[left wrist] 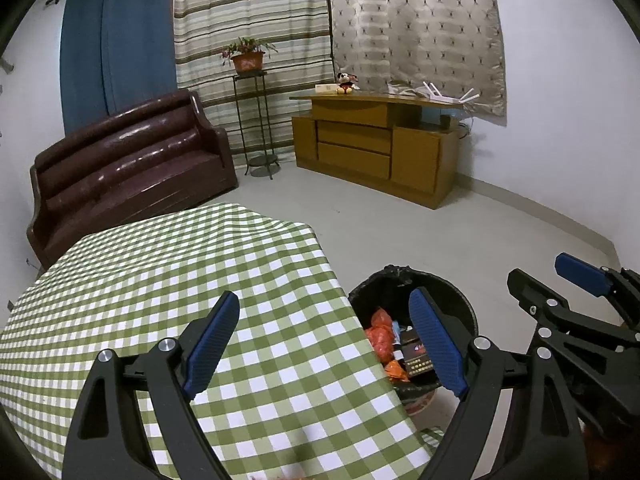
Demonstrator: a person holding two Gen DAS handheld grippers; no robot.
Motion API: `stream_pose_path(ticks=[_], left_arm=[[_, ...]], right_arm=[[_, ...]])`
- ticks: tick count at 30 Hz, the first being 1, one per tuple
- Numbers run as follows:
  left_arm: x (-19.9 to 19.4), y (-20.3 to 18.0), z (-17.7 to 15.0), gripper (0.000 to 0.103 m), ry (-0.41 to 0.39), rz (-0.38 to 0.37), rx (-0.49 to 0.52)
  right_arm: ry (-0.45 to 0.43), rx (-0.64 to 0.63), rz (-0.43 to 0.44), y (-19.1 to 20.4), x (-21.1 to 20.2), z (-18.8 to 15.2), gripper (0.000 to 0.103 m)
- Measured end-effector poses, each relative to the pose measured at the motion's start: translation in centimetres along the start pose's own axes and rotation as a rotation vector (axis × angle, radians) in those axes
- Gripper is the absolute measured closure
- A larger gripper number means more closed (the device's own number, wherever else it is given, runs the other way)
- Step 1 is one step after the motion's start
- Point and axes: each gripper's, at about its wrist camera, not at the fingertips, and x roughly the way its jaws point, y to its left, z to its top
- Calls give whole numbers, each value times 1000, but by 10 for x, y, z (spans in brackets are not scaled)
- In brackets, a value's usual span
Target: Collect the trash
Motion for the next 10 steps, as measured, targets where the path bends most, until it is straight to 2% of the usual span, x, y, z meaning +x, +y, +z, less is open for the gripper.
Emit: stream_pose_path(ticks=[7, 8, 10], left_arm=[[7, 5, -2, 19, 38, 21, -3], [7, 7, -3, 19, 43, 21, -6], [9, 10, -4, 19, 54, 30, -11]], right_arm=[[3, -1, 1, 0, 0, 0, 46], [2, -3, 0, 1, 0, -1, 38], [-2, -5, -2, 2, -1, -1, 37]])
